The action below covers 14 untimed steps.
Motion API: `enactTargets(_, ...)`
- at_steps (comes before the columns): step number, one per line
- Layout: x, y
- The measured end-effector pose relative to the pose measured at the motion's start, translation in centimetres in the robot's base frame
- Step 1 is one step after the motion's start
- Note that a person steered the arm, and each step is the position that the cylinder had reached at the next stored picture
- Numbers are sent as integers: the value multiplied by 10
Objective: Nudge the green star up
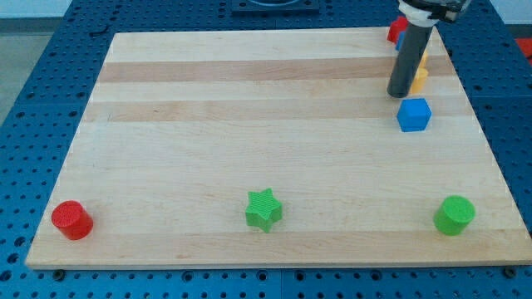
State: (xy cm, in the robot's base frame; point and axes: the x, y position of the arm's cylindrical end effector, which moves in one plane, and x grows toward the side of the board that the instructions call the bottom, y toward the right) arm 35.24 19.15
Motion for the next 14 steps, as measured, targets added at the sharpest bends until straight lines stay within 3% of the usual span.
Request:
enactTargets(2,1,-14)
enactTargets(4,5,-119)
enactTargets(5,56,-184)
enactTargets(7,174,-250)
enactTargets(9,249,-312)
enactTargets(11,263,-255)
enactTargets(14,219,-176)
